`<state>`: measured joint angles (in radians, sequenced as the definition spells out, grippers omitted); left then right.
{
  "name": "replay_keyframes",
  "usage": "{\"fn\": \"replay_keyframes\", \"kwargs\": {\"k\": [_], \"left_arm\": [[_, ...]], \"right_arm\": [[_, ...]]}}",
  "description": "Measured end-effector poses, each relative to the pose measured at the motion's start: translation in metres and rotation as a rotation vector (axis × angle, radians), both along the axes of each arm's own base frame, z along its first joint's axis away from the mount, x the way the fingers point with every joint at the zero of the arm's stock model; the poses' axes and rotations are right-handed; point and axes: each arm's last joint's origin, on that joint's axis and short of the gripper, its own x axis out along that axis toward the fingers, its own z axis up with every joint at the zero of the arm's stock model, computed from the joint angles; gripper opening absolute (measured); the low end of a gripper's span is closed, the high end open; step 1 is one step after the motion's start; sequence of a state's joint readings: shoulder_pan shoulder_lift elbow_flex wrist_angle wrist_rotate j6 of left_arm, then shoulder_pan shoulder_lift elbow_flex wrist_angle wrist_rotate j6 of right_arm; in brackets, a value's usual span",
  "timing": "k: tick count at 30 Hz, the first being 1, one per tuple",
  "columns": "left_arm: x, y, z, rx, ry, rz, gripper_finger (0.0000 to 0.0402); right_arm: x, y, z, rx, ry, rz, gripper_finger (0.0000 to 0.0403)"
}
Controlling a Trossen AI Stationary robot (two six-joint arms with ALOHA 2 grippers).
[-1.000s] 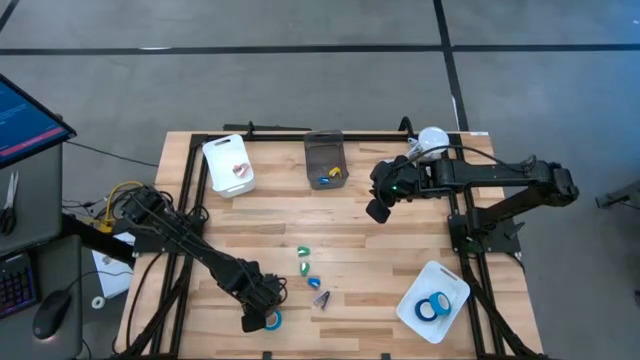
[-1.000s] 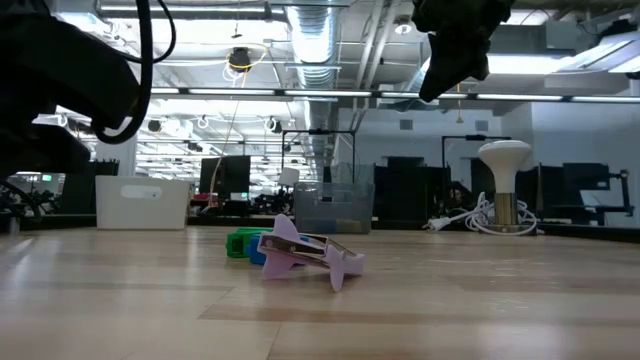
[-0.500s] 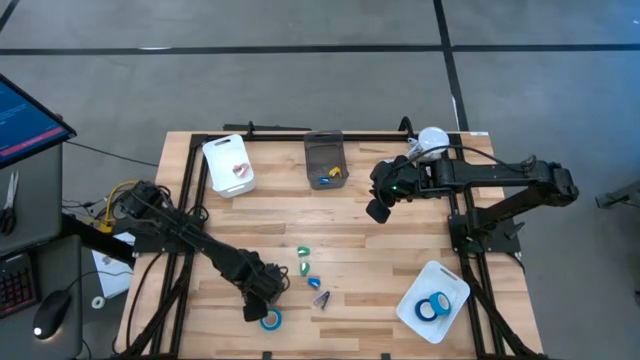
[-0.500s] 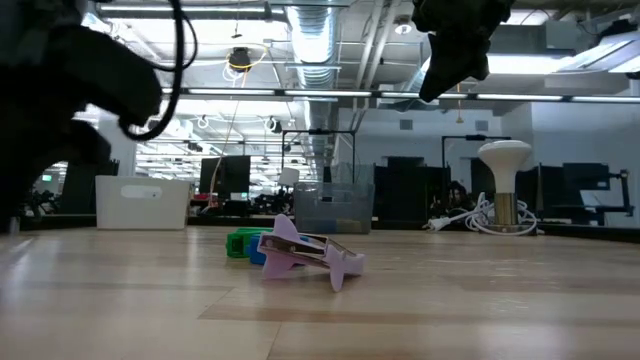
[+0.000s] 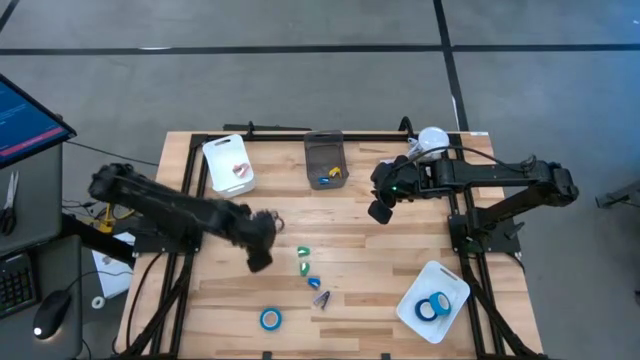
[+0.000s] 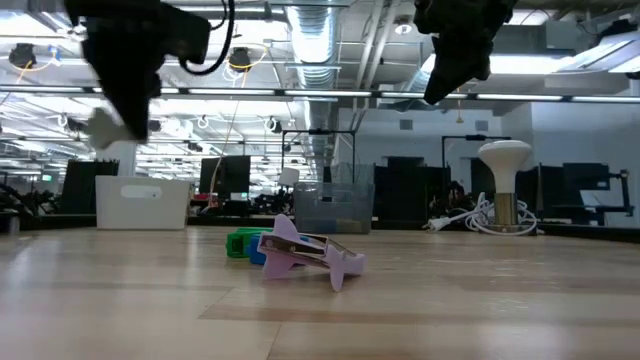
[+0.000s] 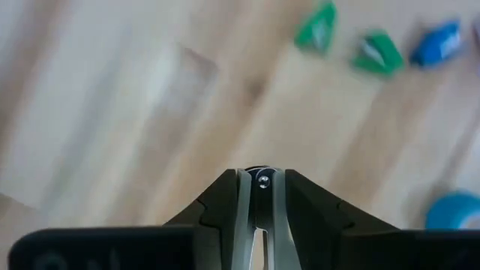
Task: Pick and place Stapler, Stapler remover, tape
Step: Put the gray staple remover into the top white bin
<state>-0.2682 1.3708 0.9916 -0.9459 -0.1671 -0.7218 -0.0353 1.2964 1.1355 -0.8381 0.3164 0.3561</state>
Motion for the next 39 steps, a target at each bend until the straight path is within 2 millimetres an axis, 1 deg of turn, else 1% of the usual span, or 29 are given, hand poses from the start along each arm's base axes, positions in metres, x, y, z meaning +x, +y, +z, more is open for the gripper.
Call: {"fn": "replay_keyframes", "kwargs": {"k": [4, 10, 17, 24, 32, 39], "left_arm": [[-0.006, 0.027, 0.017, 0.057, -0.078, 0.045, 0.0088], [-0.012, 0.06, 0.029, 0.119, -0.116, 0.075, 0.0088], [-0.015, 0.09, 0.03, 0.184, -0.083, 0.041, 0.0088], [-0.022, 0.125, 0.031, 0.295, -0.019, 0.078, 0.0088], [-0.04, 0.166, 0.032, 0.422, 0.082, 0.205, 0.0088], [-0.061, 0.199, 0.032, 0.431, 0.12, 0.361, 0.0088]], "right_arm": [[0.0, 0.0, 0.0, 0.0, 0.0, 0.0, 0.0063], [0.0, 0.0, 0.0, 0.0, -0.005, 0.0, 0.0063], [0.001, 0.0, 0.001, 0.001, -0.016, -0.001, 0.0063], [0.003, 0.0, 0.002, 0.017, -0.043, -0.027, 0.0063], [0.003, 0.0, 0.002, 0.019, -0.053, -0.029, 0.0063], [0.003, 0.0, 0.002, 0.019, -0.052, -0.03, 0.0063]]}}
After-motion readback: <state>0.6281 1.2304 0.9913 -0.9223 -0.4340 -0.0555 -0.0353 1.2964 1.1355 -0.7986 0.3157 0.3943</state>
